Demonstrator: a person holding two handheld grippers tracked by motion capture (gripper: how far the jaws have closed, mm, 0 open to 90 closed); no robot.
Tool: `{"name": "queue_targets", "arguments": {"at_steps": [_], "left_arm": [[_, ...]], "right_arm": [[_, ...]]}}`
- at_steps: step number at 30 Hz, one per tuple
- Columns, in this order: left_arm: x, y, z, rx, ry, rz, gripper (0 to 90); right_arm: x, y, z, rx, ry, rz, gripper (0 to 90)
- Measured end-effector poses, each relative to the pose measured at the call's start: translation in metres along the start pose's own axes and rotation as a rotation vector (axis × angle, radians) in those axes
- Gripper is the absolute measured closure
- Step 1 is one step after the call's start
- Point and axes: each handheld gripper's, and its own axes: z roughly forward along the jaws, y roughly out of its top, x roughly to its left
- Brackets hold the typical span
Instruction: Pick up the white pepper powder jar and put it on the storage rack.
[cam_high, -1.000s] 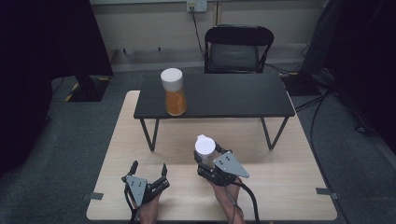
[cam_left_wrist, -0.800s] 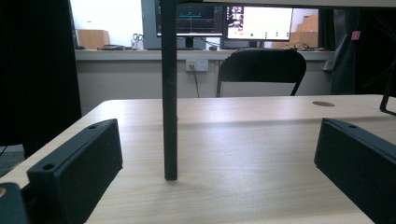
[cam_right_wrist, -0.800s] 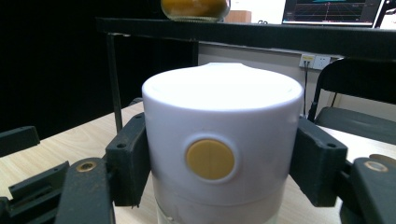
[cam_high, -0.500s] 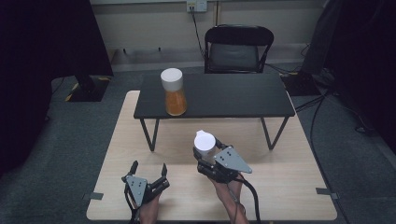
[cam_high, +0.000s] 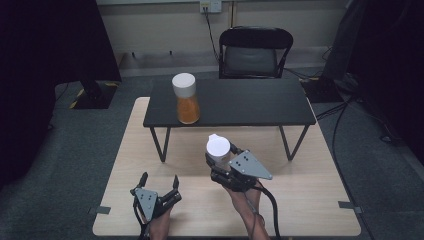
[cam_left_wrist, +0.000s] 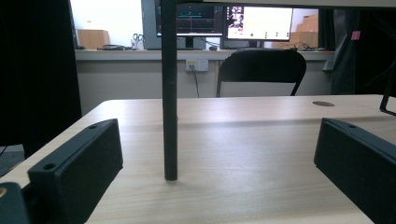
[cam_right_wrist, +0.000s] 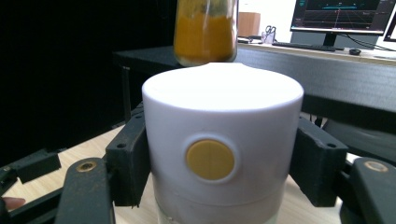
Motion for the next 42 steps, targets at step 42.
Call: {"name": "queue_targets", "arguments": {"at_steps": [42], "left_arm": [[0.0,0.0,0.0,0.0,0.0,-0.001,0.5]], "right_arm": [[-0.041,0.1,0.027,-0.041,-0.067,0.002,29.9]]}}
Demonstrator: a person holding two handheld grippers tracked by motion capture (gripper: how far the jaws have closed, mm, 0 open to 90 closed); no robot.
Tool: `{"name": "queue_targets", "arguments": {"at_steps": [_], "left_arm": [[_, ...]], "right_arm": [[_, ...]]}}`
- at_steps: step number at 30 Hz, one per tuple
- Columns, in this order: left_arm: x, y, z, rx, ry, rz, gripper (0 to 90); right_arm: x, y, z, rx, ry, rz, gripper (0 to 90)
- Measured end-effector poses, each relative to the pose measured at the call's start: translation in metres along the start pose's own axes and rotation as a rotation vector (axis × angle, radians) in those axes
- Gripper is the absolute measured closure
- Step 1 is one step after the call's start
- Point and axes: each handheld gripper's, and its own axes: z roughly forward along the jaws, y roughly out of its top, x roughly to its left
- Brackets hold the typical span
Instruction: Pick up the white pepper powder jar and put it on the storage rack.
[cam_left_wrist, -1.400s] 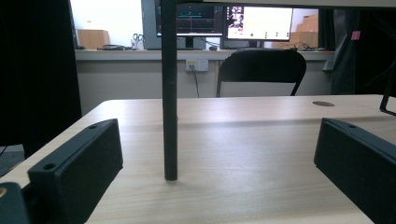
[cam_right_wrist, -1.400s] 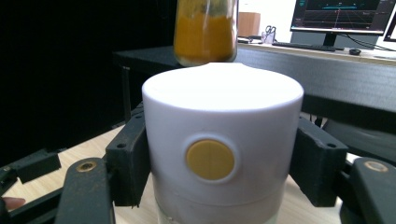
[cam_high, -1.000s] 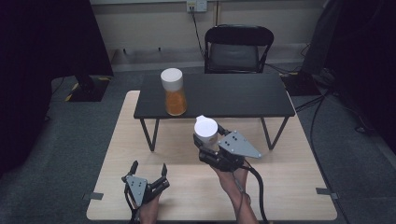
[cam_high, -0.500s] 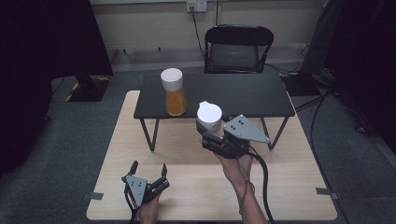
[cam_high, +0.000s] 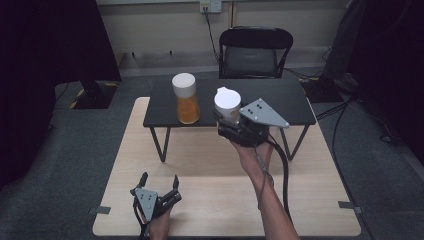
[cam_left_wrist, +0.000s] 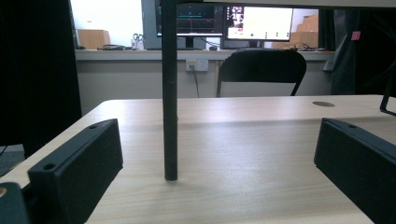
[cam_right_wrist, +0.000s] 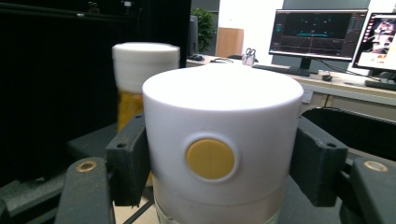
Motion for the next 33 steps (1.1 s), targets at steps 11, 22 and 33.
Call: {"name": "queue_targets", "arguments": {"at_steps": [11,22,33], "left_arm": [[0.0,0.0,0.0,0.0,0.0,0.0,0.4],[0.0,0.0,0.0,0.0,-0.001,-0.001,0.3],[0.001,0.0,0.0,0.0,-0.003,0.0,0.3]], "right_arm": [[-0.001,0.006,0.031,0.007,-0.071,0.009,29.9],[-0.004,0.004,0.05,0.032,-0.109,0.028,29.9],[-0.01,-0.005,0.053,0.017,-0.106,0.048,29.9]]}}
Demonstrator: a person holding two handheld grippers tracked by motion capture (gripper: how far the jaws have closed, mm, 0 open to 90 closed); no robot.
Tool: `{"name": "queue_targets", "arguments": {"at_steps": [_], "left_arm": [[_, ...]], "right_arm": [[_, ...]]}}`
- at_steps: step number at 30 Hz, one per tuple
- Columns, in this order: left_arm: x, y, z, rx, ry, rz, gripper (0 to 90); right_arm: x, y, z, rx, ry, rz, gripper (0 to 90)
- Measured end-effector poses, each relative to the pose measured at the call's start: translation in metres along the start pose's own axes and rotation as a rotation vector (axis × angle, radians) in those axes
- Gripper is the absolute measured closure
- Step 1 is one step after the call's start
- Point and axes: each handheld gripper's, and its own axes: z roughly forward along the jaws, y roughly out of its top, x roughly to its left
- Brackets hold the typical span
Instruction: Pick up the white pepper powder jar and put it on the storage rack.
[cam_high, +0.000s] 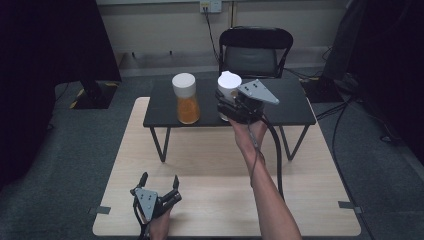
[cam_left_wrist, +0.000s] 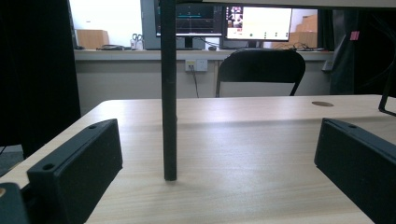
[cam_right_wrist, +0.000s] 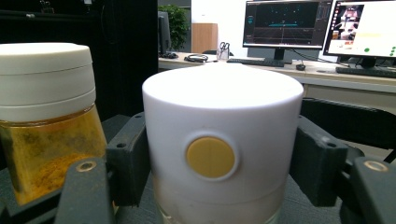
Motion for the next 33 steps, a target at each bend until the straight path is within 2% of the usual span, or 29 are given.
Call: {"name": "queue_targets", "arguments": {"at_steps": [17,23,27,31,33], "left_arm": [[0.0,0.0,0.0,0.0,0.001,0.0,0.3],[0.0,0.0,0.0,0.0,0.001,0.0,0.3],[0.0,0.0,0.0,0.0,0.001,0.0,0.3],[0.0,0.0,0.0,0.0,0.001,0.0,0.3],[0.0,0.0,0.0,0.0,0.001,0.0,0.3]], "right_arm": [[-0.006,0.004,0.0,0.015,0.019,0.01,29.5],[-0.004,0.003,0.0,0.01,0.013,0.021,28.6],[-0.003,-0.002,-0.001,-0.024,0.005,0.027,16.4],[0.003,-0.004,0.0,-0.04,-0.036,0.015,0.1],[0.005,-0.007,0.0,-0.055,-0.048,0.004,0.0]]}}
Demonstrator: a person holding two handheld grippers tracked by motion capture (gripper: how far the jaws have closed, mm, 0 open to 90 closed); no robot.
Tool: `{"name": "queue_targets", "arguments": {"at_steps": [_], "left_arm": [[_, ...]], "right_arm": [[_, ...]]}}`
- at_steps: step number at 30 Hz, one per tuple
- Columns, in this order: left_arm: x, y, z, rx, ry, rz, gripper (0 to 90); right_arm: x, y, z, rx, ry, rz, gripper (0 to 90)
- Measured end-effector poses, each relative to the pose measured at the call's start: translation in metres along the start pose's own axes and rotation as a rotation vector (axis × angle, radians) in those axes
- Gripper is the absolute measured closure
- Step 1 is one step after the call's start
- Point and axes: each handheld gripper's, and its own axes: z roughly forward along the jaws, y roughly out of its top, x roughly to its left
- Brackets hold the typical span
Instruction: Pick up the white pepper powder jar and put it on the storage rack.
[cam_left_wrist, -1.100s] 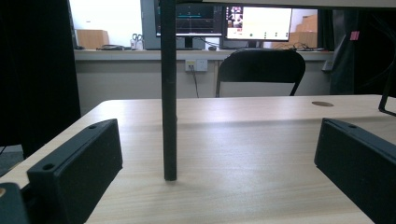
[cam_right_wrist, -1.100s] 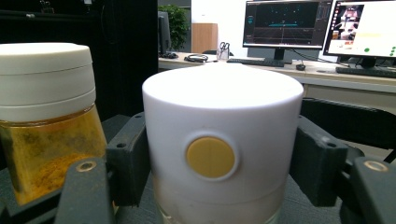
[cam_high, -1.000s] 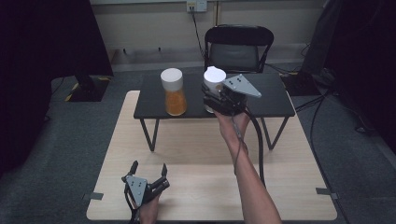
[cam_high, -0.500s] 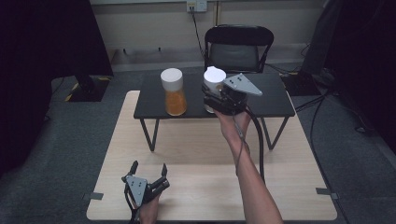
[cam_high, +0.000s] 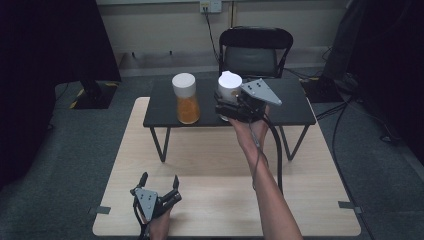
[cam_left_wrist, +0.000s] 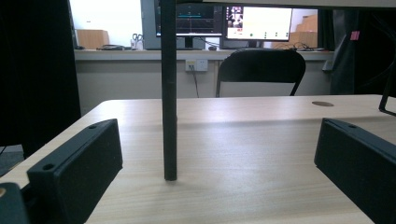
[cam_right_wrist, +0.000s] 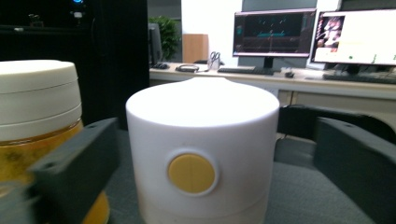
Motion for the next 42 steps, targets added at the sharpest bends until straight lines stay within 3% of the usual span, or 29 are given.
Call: {"name": "queue_targets", "arguments": {"at_steps": [11,42], "left_arm": [[0.0,0.0,0.0,0.0,0.0,0.0,0.3],[0.0,0.0,0.0,0.0,0.0,0.0,0.3]], "right_arm": [[0.003,-0.003,-0.003,0.001,-0.006,0.008,0.0],[-0.007,-0.016,-0.045,-0.07,0.011,0.013,0.0]]}}
